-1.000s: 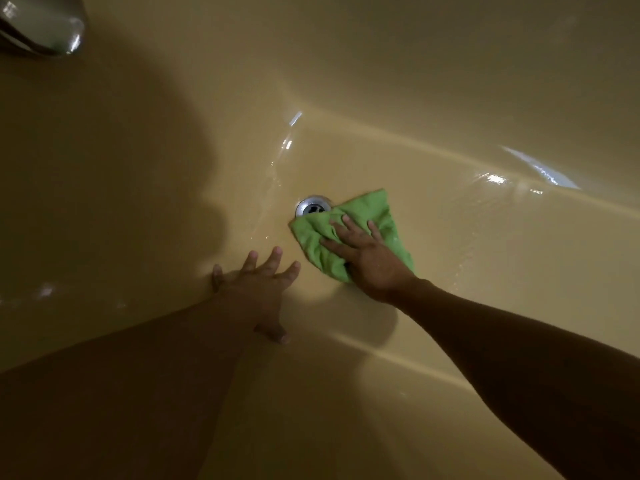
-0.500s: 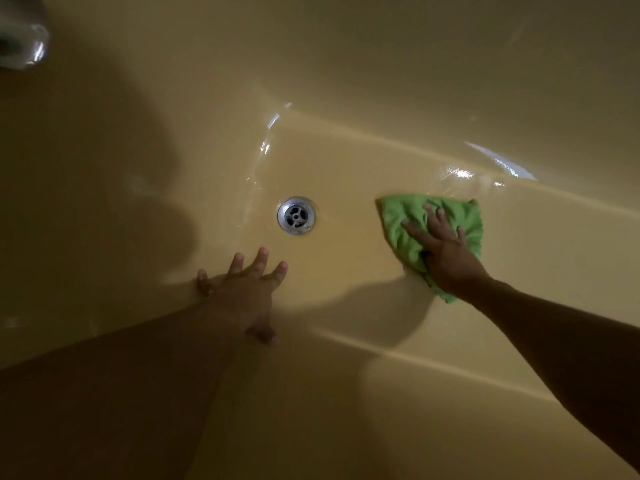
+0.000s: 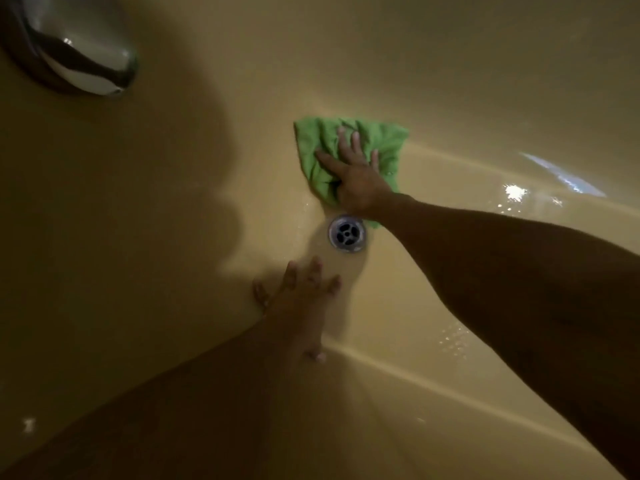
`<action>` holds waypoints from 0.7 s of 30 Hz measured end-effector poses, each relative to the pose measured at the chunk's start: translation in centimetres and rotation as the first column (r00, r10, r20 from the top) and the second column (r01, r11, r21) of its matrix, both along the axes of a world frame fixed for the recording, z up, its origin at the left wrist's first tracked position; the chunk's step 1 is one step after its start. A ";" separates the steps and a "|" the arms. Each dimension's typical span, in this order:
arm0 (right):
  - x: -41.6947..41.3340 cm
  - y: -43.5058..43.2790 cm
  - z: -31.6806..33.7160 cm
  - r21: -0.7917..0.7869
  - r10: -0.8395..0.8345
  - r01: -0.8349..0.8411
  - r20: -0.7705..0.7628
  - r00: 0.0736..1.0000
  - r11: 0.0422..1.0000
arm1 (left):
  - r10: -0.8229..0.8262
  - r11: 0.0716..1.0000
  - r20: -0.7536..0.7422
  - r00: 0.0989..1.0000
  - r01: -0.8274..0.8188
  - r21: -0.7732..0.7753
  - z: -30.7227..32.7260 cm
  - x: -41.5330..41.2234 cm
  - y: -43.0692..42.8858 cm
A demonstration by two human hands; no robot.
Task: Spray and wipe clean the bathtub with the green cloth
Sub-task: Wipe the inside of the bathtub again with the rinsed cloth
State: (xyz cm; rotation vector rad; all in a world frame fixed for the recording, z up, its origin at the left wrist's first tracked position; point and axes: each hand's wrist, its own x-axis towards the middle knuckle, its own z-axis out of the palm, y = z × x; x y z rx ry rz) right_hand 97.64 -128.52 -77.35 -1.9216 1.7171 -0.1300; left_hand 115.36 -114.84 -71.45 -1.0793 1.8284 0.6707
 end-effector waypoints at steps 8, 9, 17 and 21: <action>3.0 11.1 -2.2 0.000 0.491 -0.492 0.072 0.868 0.870 | -0.568 0.780 0.083 0.818 0.504 0.371 5.1 2.7 -4.4; 2.7 12.3 -2.1 -0.002 0.523 -0.524 0.061 0.850 0.852 | -0.557 0.784 0.112 0.823 0.476 0.398 5.7 3.2 -4.7; -4.3 23.8 -0.6 0.057 0.544 -0.551 0.101 0.833 0.833 | -0.465 0.883 0.176 0.868 0.441 0.159 6.5 5.7 -2.8; -11.2 26.8 -0.8 0.071 0.349 -0.347 -0.027 0.937 0.935 | -0.385 0.922 0.212 0.898 0.384 0.048 5.8 5.8 -1.9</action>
